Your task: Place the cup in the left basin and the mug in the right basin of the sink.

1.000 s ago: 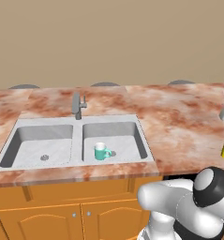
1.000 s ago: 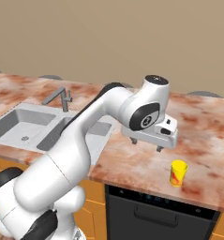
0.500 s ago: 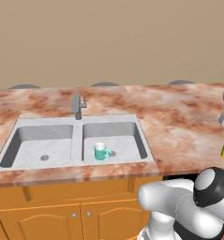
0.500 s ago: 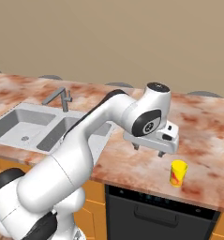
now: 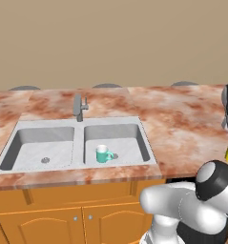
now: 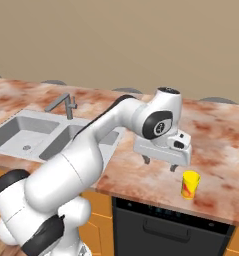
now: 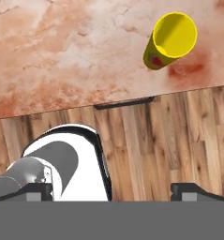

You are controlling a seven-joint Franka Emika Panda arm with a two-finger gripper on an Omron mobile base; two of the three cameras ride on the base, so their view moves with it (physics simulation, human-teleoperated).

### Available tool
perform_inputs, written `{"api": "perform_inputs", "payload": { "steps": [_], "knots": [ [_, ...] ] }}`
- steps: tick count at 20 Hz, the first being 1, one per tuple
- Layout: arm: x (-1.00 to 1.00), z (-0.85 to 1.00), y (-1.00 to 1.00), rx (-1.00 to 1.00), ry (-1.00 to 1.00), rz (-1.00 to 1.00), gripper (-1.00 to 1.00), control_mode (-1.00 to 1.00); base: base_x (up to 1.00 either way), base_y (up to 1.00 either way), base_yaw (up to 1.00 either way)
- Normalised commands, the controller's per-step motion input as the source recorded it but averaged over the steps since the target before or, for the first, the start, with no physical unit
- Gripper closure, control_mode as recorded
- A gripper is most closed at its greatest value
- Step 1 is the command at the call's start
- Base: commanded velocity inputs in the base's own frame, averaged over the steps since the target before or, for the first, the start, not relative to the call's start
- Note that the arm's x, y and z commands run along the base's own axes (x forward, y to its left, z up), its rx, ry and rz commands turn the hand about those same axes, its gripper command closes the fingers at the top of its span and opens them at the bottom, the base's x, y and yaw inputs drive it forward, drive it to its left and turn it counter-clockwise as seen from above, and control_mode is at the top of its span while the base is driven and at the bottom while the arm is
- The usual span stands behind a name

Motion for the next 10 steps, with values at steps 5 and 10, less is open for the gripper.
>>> {"api": "perform_inputs", "payload": {
  "steps": [5,10],
  "knots": [
    [0.00,-0.15,-0.10,0.01,0.09,0.00,-1.00,-1.00,0.00,0.00,0.00],
    [0.00,-0.19,-0.14,0.06,0.00,0.01,-1.00,-1.00,0.00,0.00,0.00]
  ]
}}
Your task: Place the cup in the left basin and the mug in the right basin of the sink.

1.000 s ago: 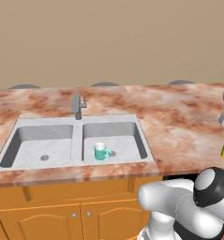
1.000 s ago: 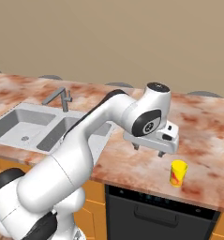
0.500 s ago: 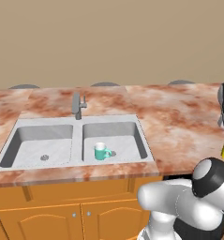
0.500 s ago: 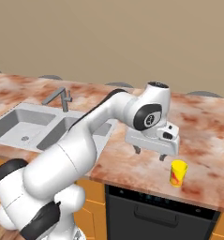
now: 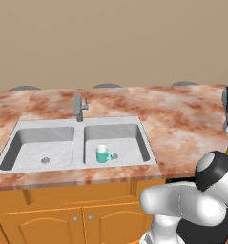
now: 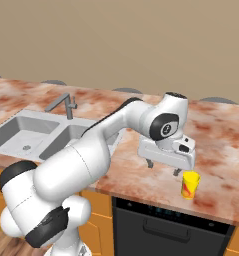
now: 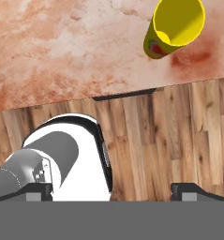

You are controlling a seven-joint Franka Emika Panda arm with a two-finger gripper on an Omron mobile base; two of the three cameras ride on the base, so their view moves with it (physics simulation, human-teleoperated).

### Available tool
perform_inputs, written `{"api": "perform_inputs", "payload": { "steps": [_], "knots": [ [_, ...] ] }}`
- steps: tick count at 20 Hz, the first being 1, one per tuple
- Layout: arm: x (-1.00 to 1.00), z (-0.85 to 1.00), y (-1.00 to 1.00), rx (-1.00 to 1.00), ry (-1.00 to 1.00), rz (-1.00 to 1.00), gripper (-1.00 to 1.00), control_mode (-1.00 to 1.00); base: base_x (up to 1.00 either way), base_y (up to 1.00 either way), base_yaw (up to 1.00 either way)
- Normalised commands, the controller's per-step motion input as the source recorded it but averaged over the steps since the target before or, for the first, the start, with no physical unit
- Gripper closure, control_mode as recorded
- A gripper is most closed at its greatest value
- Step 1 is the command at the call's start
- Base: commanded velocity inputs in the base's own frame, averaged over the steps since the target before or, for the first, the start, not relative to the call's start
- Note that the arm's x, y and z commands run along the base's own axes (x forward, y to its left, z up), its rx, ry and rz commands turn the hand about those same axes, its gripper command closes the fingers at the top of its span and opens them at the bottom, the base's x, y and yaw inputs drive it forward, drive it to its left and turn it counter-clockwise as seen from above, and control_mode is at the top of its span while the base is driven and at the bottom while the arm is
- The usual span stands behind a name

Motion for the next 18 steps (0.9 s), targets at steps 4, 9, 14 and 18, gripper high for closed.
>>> {"api": "perform_inputs", "payload": {
  "steps": [4,9,14,18],
  "knots": [
    [0.00,-0.17,-0.06,0.08,-0.06,0.03,-1.00,-1.00,0.00,0.00,0.00],
    [0.08,-0.08,0.00,0.03,-0.11,0.01,-1.00,-1.00,0.00,0.00,0.00],
    [0.13,-0.01,0.00,0.00,-0.11,0.00,-1.00,-1.00,0.00,0.00,0.00],
    [0.09,-0.03,0.00,0.00,-0.05,0.00,-1.00,-1.00,0.00,0.00,0.00]
  ]
}}
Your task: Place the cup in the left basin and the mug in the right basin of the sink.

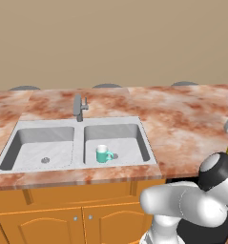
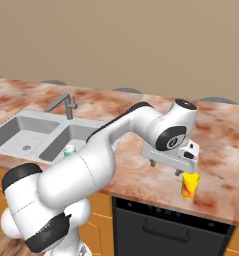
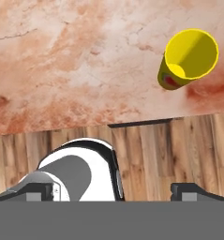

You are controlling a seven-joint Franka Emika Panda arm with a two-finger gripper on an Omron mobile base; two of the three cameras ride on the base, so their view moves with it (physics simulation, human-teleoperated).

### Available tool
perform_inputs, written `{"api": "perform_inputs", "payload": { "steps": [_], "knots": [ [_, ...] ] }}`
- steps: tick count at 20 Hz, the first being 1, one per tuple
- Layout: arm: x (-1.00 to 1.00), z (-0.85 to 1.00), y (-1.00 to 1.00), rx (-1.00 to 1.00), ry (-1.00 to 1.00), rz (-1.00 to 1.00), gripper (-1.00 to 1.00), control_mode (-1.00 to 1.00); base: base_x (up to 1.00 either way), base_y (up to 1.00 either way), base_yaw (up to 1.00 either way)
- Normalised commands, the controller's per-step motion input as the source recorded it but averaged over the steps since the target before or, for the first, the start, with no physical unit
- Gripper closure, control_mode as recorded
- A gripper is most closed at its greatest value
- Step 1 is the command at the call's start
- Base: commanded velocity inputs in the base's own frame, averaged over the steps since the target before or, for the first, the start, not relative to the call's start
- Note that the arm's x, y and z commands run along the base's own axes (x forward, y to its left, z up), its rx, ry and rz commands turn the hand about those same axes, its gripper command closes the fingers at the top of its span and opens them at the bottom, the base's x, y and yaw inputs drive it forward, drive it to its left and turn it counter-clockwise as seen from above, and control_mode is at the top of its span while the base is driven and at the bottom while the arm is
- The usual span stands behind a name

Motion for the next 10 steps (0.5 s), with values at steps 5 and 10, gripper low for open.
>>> {"api": "perform_inputs", "payload": {
  "steps": [5,10],
  "knots": [
    [0.16,-0.08,0.00,0.00,0.00,0.00,-1.00,-1.00,0.00,0.00,0.00],
    [0.19,-0.11,-0.02,-0.03,0.00,0.00,-1.00,-1.00,0.00,0.00,0.00]
  ]
}}
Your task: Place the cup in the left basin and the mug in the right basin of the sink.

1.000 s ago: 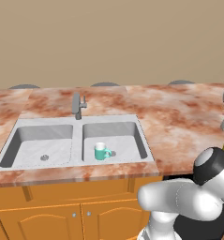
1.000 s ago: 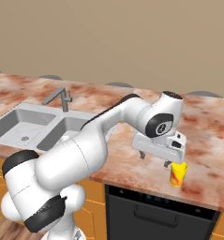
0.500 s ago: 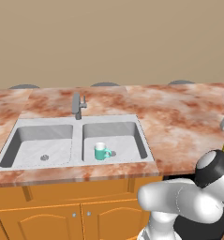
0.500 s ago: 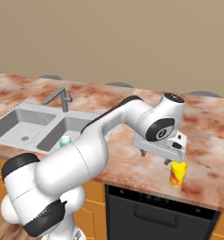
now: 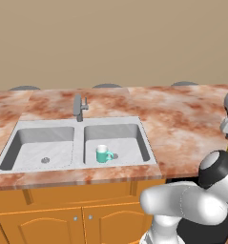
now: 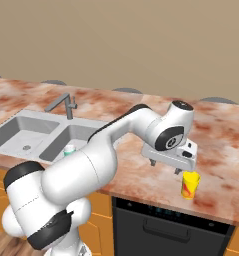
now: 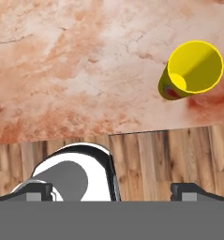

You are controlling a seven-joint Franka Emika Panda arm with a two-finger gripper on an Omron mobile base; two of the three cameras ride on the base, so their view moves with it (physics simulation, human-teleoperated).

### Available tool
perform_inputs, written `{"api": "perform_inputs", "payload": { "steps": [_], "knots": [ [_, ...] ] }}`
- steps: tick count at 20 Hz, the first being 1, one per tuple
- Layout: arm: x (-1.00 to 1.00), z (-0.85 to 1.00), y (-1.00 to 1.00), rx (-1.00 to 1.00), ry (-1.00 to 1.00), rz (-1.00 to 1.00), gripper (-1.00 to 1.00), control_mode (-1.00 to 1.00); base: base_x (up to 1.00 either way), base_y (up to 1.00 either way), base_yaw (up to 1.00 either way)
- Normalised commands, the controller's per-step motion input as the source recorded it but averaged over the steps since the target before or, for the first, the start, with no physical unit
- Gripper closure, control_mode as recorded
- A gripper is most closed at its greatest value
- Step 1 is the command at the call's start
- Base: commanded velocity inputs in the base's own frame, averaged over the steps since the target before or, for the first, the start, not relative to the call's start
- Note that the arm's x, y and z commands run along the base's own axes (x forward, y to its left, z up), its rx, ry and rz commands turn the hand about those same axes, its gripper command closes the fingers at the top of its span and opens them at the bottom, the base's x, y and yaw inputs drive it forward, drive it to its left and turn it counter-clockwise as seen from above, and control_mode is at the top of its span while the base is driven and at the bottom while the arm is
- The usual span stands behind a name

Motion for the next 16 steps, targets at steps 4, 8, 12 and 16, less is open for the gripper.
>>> {"api": "perform_inputs", "payload": {
  "steps": [4,8,12,16],
  "knots": [
    [0.13,-0.10,-0.11,0.00,0.00,0.00,-1.00,-1.00,0.00,0.00,0.00],
    [0.01,-0.10,-0.14,0.00,0.01,0.00,-1.00,-1.00,0.00,0.00,0.00],
    [0.00,-0.11,-0.14,0.00,0.02,0.00,-1.00,-1.00,0.00,0.00,0.00],
    [0.05,-0.11,-0.07,0.00,0.00,0.00,-1.00,-1.00,0.00,0.00,0.00]
  ]
}}
